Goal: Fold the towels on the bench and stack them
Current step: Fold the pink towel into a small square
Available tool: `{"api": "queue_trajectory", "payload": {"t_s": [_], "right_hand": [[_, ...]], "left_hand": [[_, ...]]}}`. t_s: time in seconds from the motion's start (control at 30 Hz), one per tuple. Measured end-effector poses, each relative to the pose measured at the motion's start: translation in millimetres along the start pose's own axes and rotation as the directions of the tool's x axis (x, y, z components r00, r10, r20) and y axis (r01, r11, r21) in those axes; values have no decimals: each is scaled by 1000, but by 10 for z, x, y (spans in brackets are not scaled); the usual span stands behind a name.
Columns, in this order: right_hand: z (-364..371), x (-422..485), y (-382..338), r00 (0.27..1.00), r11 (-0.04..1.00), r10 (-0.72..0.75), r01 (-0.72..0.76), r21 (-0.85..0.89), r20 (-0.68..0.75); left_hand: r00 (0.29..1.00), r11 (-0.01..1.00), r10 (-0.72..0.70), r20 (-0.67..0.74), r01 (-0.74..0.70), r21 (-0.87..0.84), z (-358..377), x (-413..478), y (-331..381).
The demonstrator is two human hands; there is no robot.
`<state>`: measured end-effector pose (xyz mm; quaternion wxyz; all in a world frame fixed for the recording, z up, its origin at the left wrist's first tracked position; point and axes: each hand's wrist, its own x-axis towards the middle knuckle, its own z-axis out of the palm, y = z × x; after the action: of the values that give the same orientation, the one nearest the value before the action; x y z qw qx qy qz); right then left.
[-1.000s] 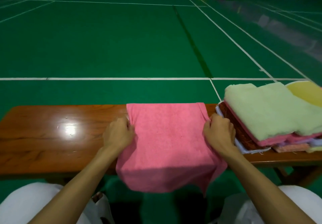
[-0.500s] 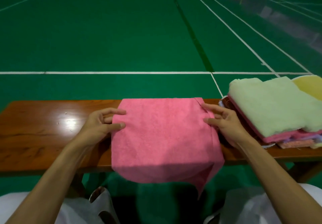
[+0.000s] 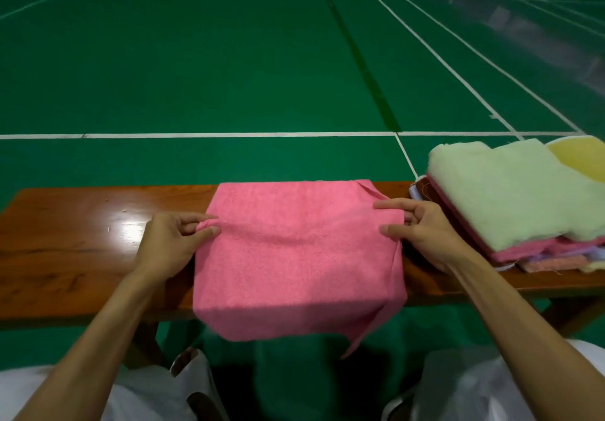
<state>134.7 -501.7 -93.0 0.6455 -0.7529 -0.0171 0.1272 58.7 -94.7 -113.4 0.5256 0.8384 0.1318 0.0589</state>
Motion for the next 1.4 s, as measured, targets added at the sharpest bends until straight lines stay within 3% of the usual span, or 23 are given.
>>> {"api": "queue_trajectory", "payload": {"t_s": [0.1, 0.23, 0.33, 0.43, 0.53, 0.67, 0.97, 1.1, 1.27, 1.33, 1.4], "right_hand": [[-45, 13, 52, 995, 950, -88, 70, -305, -48], [-67, 23, 113, 964, 756, -247, 132, -641, -94], [-19, -10, 60, 927, 582, -362, 142, -800, -99], [42, -65, -88, 900, 483, -404, 60, -874, -162], [99, -71, -240, 861, 448, -467, 32, -893, -203], [126, 23, -426, 821, 538, -486, 9, -843, -301], [-83, 488, -975, 751, 628, -496, -35, -777, -435], [-200, 630, -1478, 634, 603, -655, 109, -791, -411], [-282, 487, -2035, 412, 560, -818, 408, -721, -402], [-331, 384, -2070, 368, 539, -840, 486, -688, -398], [-357, 246, -1961, 379, 546, -836, 496, -675, -397]], "left_hand": [[1000, 1000, 13, -7, -13, 3, -49, 19, 16], [999, 999, 27, 28, -27, 25, -145, 32, 46], [997, 991, 80, 10, -80, 111, -185, 9, 79], [990, 974, 131, -44, -121, 194, -206, 10, 135], [978, 964, 198, -71, -181, 194, -217, 87, 187], [978, 977, 208, 12, -209, 39, -113, 211, 325], [953, 955, 267, -142, -281, -92, -115, 798, 746], [900, 904, 350, -259, -397, -156, -305, 1058, 1265], [771, 771, 518, -370, -608, -189, -613, 1014, 1853], [743, 744, 557, -371, -645, -175, -646, 874, 1902], [749, 750, 572, -335, -643, -158, -620, 667, 1807]]}}
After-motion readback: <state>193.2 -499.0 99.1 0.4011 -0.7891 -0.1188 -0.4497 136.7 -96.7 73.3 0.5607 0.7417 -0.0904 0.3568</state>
